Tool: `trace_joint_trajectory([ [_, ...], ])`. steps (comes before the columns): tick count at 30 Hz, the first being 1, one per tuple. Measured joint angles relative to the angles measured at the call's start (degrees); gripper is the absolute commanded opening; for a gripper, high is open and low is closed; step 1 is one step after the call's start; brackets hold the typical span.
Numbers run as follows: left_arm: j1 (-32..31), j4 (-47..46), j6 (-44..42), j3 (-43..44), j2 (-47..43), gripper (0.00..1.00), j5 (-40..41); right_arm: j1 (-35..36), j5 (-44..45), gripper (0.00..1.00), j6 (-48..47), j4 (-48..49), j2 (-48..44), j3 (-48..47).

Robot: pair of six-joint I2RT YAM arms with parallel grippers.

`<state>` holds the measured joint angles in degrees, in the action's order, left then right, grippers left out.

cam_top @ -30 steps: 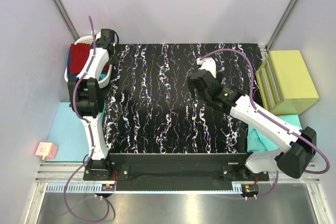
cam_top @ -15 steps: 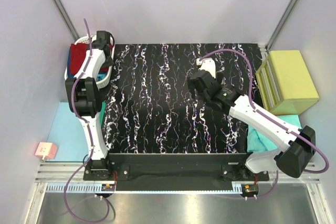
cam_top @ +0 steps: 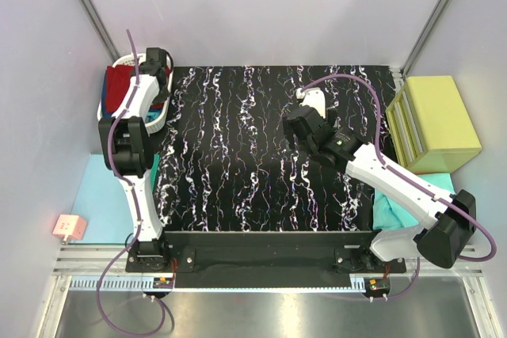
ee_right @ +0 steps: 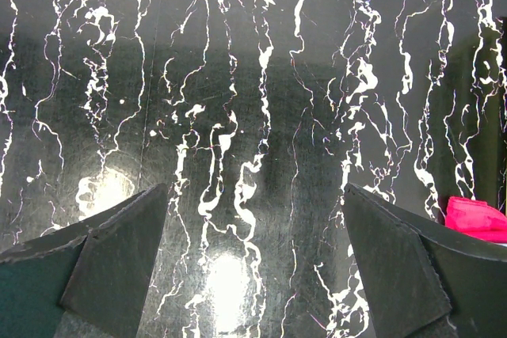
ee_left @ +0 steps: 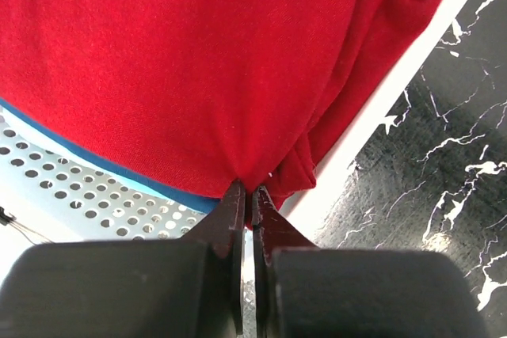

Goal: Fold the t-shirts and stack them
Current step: Grab crumpled tshirt from bin with the left arm, then move the tshirt to the center of the board

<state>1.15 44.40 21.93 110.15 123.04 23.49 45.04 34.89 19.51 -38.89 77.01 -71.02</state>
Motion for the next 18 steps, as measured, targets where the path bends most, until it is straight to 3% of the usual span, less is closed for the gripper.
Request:
trace_joint_trajectory([
  [6, -4.26, 0.11, -0.59, -1.2, -4.61, 0.0, 4.55, 0.0, -0.46, 1.0, 0.24, 0.33, 0.74, 0.0],
  [13, -18.36, 0.07, -1.25, -2.32, -21.4, 0.0, 6.19, 0.0, -1.64, 1.0, 0.48, 0.57, 3.43, 0.0],
  [18, -23.19, 0.22, -1.29, -7.52, -34.05, 0.0, 6.84, 0.0, -1.6, 1.0, 0.5, 0.66, 3.52, -0.22],
])
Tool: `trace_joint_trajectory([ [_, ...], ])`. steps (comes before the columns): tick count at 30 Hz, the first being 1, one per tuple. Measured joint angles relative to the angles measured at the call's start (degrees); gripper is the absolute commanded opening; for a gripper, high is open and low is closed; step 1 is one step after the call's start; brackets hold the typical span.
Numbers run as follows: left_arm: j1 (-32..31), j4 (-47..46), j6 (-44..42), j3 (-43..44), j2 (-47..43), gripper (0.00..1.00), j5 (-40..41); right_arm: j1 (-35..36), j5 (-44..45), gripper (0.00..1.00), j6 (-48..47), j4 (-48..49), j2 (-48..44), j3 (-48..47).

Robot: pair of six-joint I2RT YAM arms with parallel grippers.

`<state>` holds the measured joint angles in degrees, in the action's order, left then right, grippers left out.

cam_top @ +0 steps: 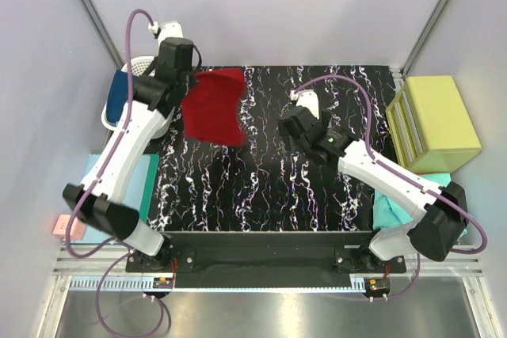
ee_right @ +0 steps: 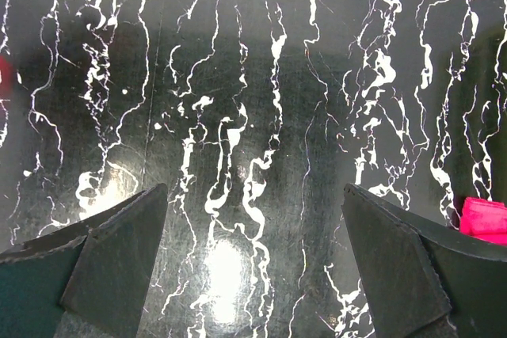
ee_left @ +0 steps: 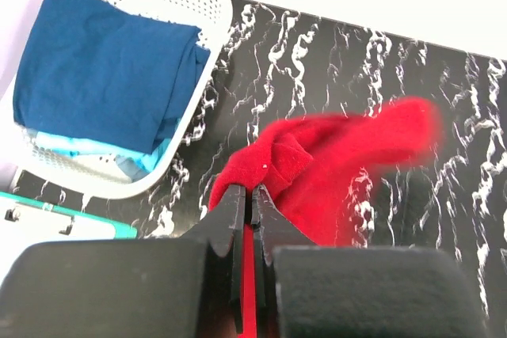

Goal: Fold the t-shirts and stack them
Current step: Move the tshirt to the center of the board

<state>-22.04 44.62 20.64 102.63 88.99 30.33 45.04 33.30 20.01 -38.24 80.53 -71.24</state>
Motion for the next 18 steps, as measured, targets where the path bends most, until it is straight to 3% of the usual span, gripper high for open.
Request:
trace_joint_trajectory([
  [7, -4.98, 0.76, 2.69, -14.73, -8.02, 0.0, -0.22, 0.0, -0.04, 1.0, 0.79, 0.63, 0.07, -0.52],
  [13, -11.13, 2.51, 6.14, -27.39, -7.67, 0.0, -0.76, 0.0, -0.07, 1.0, 1.31, 0.7, 0.74, -0.57],
  [18, -15.08, 2.6, 8.39, -30.8, -6.05, 0.0, -0.74, 0.0, -1.05, 1.0, 2.29, 0.68, 2.08, -0.79],
])
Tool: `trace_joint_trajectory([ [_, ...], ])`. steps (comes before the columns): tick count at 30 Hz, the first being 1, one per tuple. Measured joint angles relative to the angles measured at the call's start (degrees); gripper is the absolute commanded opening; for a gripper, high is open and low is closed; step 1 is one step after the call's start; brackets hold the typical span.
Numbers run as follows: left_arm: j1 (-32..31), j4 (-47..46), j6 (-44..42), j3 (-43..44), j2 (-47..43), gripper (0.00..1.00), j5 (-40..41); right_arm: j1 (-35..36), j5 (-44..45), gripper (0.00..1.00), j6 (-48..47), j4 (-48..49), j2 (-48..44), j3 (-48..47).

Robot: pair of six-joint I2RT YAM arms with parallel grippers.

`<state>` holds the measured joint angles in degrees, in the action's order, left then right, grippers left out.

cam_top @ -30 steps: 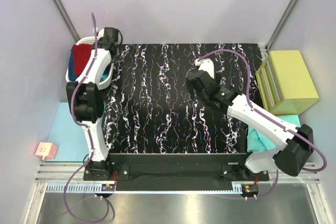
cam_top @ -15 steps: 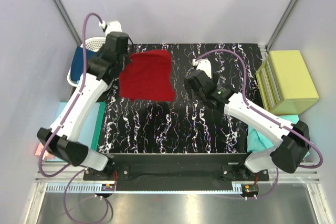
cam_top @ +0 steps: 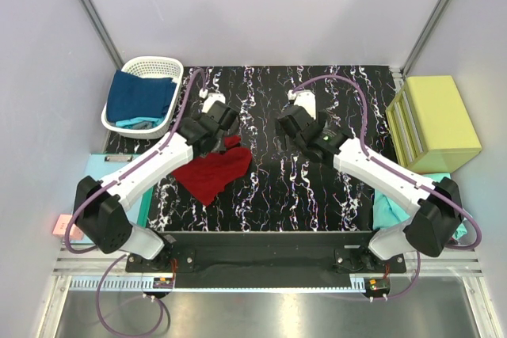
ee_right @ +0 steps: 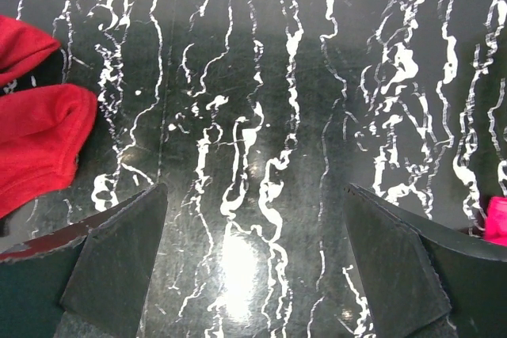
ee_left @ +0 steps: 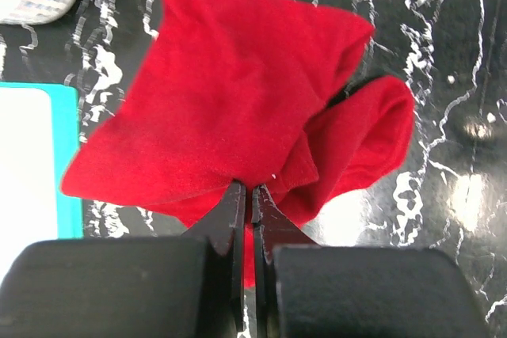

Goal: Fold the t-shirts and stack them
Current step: Move the tshirt to the center of the board, then flatten out the tshirt

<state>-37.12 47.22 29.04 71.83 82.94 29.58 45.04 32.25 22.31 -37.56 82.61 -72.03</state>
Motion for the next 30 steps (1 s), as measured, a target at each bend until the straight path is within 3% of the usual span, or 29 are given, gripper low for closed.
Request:
trace_joint_trajectory([
  [5, -1.68, -0.35, 1.11, -0.33, 0.52, 0.02, 0.37, 0.0, -2.6, 1.0, 1.05, 0.04, 0.42, 0.0],
  [9, -1.66, -0.07, 0.76, 0.39, 1.66, 0.17, 2.38, 0.39, -7.85, 1.0, 1.16, 0.94, 1.51, 0.55],
  [12, -1.22, -0.09, 0.11, 2.8, 3.91, 0.34, 4.13, 1.99, -9.53, 1.0, 1.29, 1.4, 2.51, 1.86],
  [13, -0.94, -0.11, -0.13, 3.78, 4.66, 0.49, 4.5, 2.84, -10.05, 1.0, 1.38, 1.57, 2.99, 2.4],
  [16, 0.61, -0.26, -0.5, 6.36, 6.27, 0.65, 4.98, 4.85, -11.47, 1.0, 1.57, 1.75, 4.44, 3.63],
  [19, 2.38, -0.48, -0.76, 8.55, 7.3, 0.74, 5.25, 5.73, -12.37, 1.0, 1.73, 1.86, 5.27, 4.57],
  [22, 3.15, -0.52, -0.72, 9.49, 7.48, 0.79, 5.46, 5.86, -13.49, 0.97, 1.73, 2.58, 5.79, 5.55],
  [23, 3.1, -0.59, -0.68, 9.57, 7.48, 0.79, 5.53, 5.86, -13.97, 0.84, 1.73, 2.84, 6.08, 5.79],
  [25, 3.04, -0.44, -0.7, 9.57, 7.48, 0.79, 5.55, 5.88, -15.08, 0.76, 1.77, 3.72, 6.95, 6.12],
  [30, 2.91, -0.26, -0.72, 9.55, 7.32, 0.8, 5.55, 5.92, -17.29, 0.75, 2.75, 6.73, 11.26, 6.14],
])
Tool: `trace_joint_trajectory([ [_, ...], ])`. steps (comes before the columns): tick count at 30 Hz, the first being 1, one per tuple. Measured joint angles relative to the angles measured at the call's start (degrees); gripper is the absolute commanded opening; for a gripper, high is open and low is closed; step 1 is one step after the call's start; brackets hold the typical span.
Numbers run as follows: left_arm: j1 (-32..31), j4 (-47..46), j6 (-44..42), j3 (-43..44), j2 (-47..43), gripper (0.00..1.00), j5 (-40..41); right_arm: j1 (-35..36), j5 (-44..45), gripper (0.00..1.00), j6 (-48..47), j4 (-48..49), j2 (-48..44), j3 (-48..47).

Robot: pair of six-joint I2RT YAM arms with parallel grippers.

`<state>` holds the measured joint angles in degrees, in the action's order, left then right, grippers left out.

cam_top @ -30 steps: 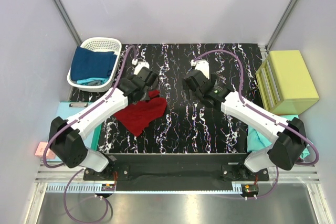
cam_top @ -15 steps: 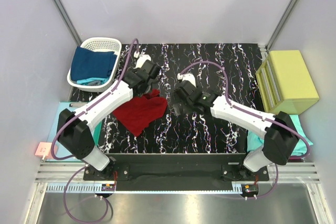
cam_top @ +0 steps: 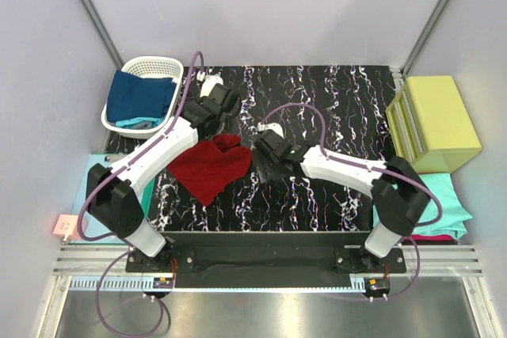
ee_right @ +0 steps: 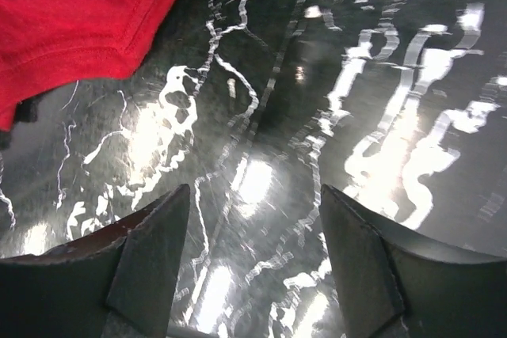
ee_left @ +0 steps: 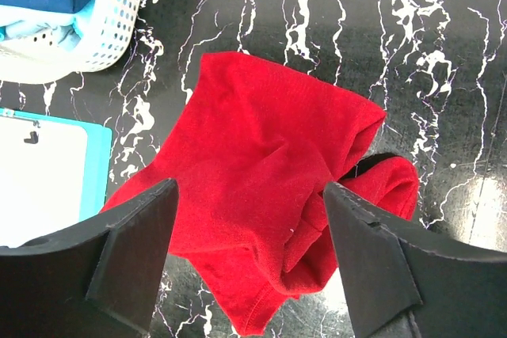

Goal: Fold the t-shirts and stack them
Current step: Flatten out the tshirt

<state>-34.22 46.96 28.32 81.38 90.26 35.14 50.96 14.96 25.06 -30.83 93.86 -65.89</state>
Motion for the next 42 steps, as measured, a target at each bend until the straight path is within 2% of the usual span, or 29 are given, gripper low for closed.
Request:
trace_joint_trajectory([
  [11, 0.0, 1.62, 0.02, -1.62, -7.3, 0.81, 0.44, 1.14, -4.46, 0.78, 0.59, 5.27, 14.69, -6.16],
  [25, -0.85, 3.87, 1.05, -6.86, -11.23, 0.81, 0.48, 1.92, -6.12, 0.79, 1.01, 8.24, 21.35, -13.35],
  [29, -1.36, 4.15, 1.46, -7.08, -11.58, 0.81, 0.46, 1.97, -6.4, 0.75, 1.16, 8.94, 23.04, -15.06],
  [33, -1.62, 4.22, 1.75, -7.87, -12.46, 0.81, 0.48, 1.97, -6.51, 0.59, 1.2, 9.18, 23.28, -15.3],
  [34, -1.64, 4.35, 1.77, -8.0, -12.59, 0.81, 0.48, 1.97, -6.54, 0.47, 1.33, 9.2, 23.32, -15.3],
  [37, -1.66, 4.33, 1.92, -8.22, -12.72, 0.81, 0.5, 1.97, -6.56, 0.26, 1.6, 9.22, 23.43, -15.19],
  [40, -1.77, 4.37, 2.05, -8.81, -12.94, 0.81, 0.5, 1.97, -6.47, 0.24, 2.25, 9.46, 23.43, -14.71],
  [42, -1.86, 4.46, 2.19, -8.9, -12.94, 0.81, 0.5, 1.97, -6.43, 0.17, 2.62, 10.12, 23.32, -14.32],
])
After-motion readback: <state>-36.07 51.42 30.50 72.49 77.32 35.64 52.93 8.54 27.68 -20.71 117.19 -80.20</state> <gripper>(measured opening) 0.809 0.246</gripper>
